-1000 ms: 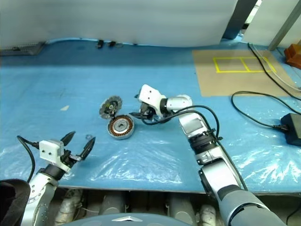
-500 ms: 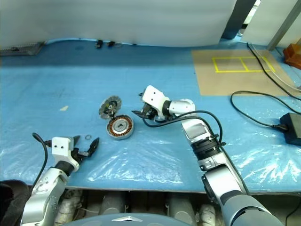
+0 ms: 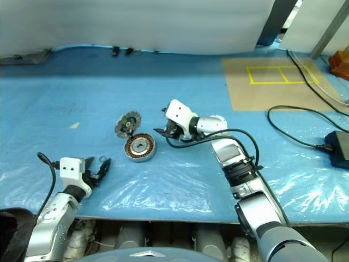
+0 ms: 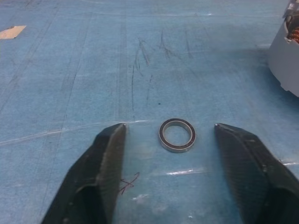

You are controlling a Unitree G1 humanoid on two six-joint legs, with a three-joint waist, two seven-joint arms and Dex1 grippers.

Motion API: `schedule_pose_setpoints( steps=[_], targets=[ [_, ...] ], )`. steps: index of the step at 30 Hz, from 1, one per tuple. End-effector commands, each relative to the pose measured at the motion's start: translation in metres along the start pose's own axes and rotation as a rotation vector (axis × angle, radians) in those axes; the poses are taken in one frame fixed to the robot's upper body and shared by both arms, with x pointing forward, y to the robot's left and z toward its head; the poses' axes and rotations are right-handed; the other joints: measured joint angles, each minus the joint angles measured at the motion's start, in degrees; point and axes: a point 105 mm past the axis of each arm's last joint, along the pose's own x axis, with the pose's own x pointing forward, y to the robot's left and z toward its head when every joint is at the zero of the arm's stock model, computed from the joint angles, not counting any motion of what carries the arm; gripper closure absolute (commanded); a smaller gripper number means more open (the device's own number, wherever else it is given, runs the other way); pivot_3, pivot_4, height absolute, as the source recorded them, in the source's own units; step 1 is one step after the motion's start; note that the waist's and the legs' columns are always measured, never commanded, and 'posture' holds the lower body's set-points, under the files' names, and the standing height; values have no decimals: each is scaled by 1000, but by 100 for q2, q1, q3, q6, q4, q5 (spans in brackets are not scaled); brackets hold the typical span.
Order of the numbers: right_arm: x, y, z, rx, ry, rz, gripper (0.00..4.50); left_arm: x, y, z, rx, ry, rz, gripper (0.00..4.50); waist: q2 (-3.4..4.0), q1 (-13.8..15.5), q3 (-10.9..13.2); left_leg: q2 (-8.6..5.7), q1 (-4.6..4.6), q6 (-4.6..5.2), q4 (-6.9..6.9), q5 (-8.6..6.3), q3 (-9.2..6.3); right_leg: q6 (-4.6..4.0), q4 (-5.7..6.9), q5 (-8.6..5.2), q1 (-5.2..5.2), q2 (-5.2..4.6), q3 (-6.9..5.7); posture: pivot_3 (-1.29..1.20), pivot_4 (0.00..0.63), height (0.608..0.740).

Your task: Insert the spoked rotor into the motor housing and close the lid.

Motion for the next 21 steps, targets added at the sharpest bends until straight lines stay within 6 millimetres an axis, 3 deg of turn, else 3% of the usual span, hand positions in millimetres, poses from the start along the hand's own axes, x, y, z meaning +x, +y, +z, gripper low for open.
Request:
schedule_pose_setpoints(
  steps=[1,10,17,21],
  targets=[
    [-1,-4,15,-43,-48,-13,739,-4,2,-19,-46,55,-5,1588,2,2,-1,0,1,0,0,0,0,0,0,0,1,0,0,0,150,740],
    [2,-2,13,-44,-51,-16,739,-6,5,-44,-100,112,-18,1588,21,6,-12,0,26,0,-2,0,-2,41,-1,-24,49,0,0,0,150,740],
    [3,-2,14,-35,-63,-39,739,-4,16,-50,-74,157,-10,1588,66,8,-39,-2,36,0,-9,0,-15,43,-1,-25,55,-1,0,0,150,740],
    [1,-3,12,-44,-55,-44,739,-1,24,-52,-49,177,5,2400,80,6,-47,-2,43,0,-10,0,-25,44,0,-25,59,-1,0,0,150,740]
  ],
)
